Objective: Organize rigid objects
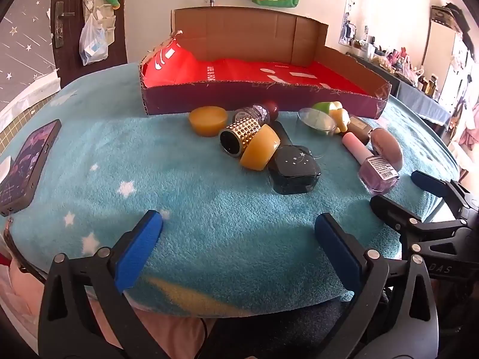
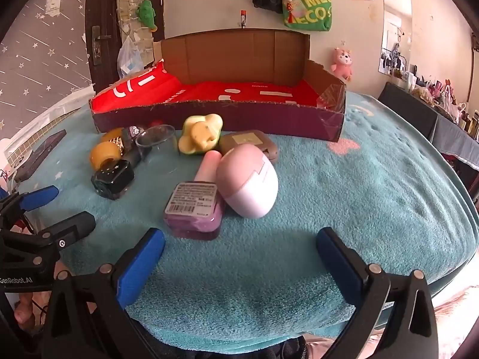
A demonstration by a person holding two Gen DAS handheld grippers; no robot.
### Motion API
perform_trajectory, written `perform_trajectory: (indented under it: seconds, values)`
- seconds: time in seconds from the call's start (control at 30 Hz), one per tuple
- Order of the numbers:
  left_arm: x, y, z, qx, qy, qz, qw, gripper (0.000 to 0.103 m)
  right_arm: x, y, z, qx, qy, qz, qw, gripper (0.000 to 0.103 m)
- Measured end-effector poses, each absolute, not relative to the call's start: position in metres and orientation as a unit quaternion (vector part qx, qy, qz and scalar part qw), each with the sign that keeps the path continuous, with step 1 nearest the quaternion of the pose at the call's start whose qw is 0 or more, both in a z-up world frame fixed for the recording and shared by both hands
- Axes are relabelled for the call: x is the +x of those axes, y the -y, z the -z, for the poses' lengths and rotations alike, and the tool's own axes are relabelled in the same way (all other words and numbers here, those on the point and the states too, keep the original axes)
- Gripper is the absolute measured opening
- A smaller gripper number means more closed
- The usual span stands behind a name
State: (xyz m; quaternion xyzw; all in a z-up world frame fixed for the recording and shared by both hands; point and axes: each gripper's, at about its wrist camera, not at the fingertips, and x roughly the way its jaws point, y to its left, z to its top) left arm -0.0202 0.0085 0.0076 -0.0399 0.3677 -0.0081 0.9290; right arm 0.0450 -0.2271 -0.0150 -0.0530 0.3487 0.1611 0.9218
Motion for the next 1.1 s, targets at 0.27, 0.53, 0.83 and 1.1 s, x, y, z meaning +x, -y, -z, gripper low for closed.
perform_trajectory:
  seconds: [0.27, 0.53, 0.83, 1.1]
  values:
    - [-0.012, -0.004, -0.004, -0.025, -0.377, 0.002, 0.926, 0.103, 0.045, 0.226, 0.015, -0.056, -0.347, -0.159, 0.923, 0.103]
    - [-0.009, -0.004, -0.003, -0.029, -0.375, -0.001, 0.927, 0.103, 0.044, 0.226, 0.014, -0.054, -0.348, -0.158, 0.923, 0.103]
    - [-0.004, -0.002, 0.000, -0.026, -0.376, -0.008, 0.926, 0.103, 0.045, 0.225, 0.015, -0.055, -0.346, -0.157, 0.923, 0.103]
    - [-0.002, 0.001, 0.002, -0.023, -0.381, -0.014, 0.924, 0.103, 0.045, 0.225, 0.015, -0.054, -0.346, -0.157, 0.923, 0.103]
